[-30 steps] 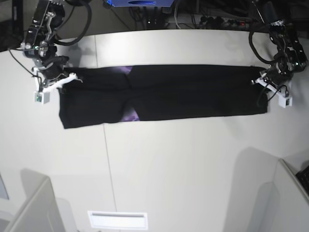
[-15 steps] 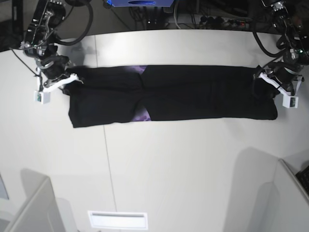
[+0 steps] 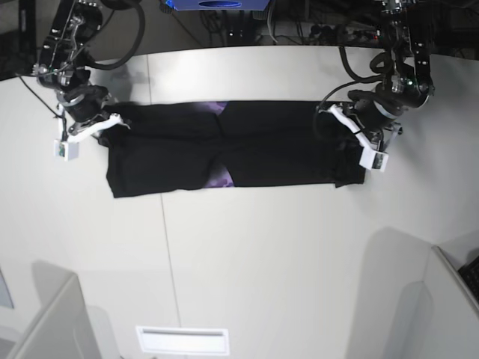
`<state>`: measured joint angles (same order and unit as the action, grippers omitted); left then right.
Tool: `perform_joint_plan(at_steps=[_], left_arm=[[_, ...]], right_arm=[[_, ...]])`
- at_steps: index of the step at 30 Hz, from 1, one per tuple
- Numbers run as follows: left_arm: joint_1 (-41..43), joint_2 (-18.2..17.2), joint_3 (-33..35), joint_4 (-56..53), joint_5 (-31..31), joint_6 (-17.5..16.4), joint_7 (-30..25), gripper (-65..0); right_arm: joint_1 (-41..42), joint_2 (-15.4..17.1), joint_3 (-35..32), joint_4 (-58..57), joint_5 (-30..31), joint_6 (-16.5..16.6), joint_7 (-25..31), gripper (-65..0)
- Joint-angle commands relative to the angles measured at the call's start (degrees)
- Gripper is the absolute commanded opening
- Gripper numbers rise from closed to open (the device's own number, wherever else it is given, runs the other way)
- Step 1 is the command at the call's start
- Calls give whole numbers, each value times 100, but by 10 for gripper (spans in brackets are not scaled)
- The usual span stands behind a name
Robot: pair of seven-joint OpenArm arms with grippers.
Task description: Fold the T-shirt properly
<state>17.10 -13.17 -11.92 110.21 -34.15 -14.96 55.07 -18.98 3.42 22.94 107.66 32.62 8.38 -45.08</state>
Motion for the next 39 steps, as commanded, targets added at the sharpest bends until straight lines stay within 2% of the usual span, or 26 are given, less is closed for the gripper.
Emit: perform_joint_plan(at_steps=[1, 4, 8, 12, 18, 39], left_arm=[[-106, -24, 151, 95, -71, 103, -105, -650], [-334, 55, 660, 69, -71, 437, -96, -650], [-572, 126, 1285, 60, -79, 683, -96, -650], [-721, 222, 1671, -125, -79, 744, -96, -650], [-774, 407, 1707, -511, -79, 744, -96, -650], [-809, 416, 1698, -503, -97, 744, -96, -650]], right_arm=[[21, 40, 40, 96, 57, 19, 108, -650], [21, 40, 40, 96, 57, 19, 108, -650], [21, 40, 40, 96, 57, 19, 108, -650], [-40, 40, 40, 96, 65, 19, 108, -650], [-49, 40, 40, 96, 65, 19, 108, -650], [-49, 49, 40, 96, 65, 19, 108, -650]])
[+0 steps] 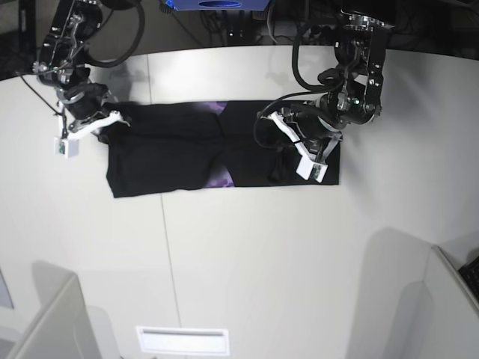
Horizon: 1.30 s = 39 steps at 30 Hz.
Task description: Fold the T-shirt properly
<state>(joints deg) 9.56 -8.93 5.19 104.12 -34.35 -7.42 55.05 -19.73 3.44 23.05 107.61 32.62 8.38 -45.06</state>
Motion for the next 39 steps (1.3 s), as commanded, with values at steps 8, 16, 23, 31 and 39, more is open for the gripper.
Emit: perform_joint_plan(at_steps=[8, 16, 23, 31, 39], left_arm=[[-64, 9, -14, 107, -77, -10, -94, -459], [-231, 484, 4, -60, -95, -10, -94, -130], [-187, 361, -181, 283, -104, -10, -94, -298], [710, -193, -2299, 714, -68, -45, -102, -650], [1395, -545, -4269, 635, -51, -968, -138, -650]], right_arm=[[25, 47, 29, 100, 65, 19, 106, -650], [25, 47, 12, 100, 74, 19, 106, -650], [61, 82, 29, 118, 83, 19, 106, -650], [544, 100, 38, 83, 716, 19, -606, -464], [1291, 574, 47, -911, 1261, -16, -817, -135]])
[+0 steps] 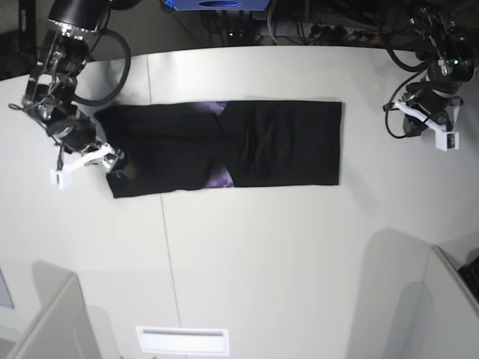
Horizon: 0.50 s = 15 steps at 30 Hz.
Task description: Fold the T-shirt properly
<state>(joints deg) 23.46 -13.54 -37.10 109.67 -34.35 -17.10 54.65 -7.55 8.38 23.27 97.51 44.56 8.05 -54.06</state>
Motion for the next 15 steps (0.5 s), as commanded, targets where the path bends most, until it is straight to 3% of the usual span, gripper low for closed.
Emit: perform_joint_plan(at_steps=[1, 6, 15], left_arm=[[32, -92, -215, 27, -51, -87, -98, -650], [76, -259, -619, -351, -51, -334, -98, -650], [-21, -259, -549, -703, -51, -334, -107, -650]], right_arm=[[144, 116, 25, -94, -29, 17, 83, -140], [382, 186, 16, -850, -548, 34, 83, -144], [346, 168, -54, -1272, -583, 69, 48, -146]])
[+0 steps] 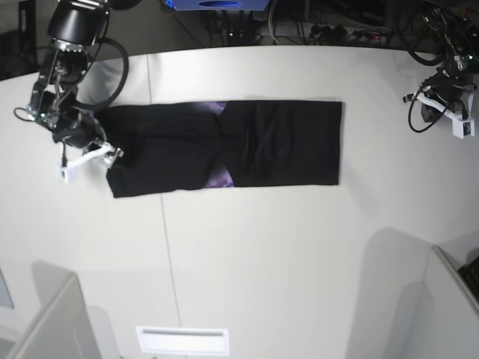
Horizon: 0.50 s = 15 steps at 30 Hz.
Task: Fold the T-shirt properly
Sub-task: 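Grasp the shirt's ends with both grippers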
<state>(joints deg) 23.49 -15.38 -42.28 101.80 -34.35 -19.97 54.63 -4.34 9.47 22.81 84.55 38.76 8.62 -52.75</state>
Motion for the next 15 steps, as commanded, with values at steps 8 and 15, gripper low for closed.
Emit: perform_joint_plan(at_steps=[8, 15], left_arm=[[-278, -23, 918, 84, 1312, -56, -342, -650], [-349, 373, 1630, -233, 1927, -56, -861, -650]], right_arm=[[-212, 50, -580, 6, -4, 426, -48, -147], [-221, 59, -606, -3, -13, 426, -57, -159]])
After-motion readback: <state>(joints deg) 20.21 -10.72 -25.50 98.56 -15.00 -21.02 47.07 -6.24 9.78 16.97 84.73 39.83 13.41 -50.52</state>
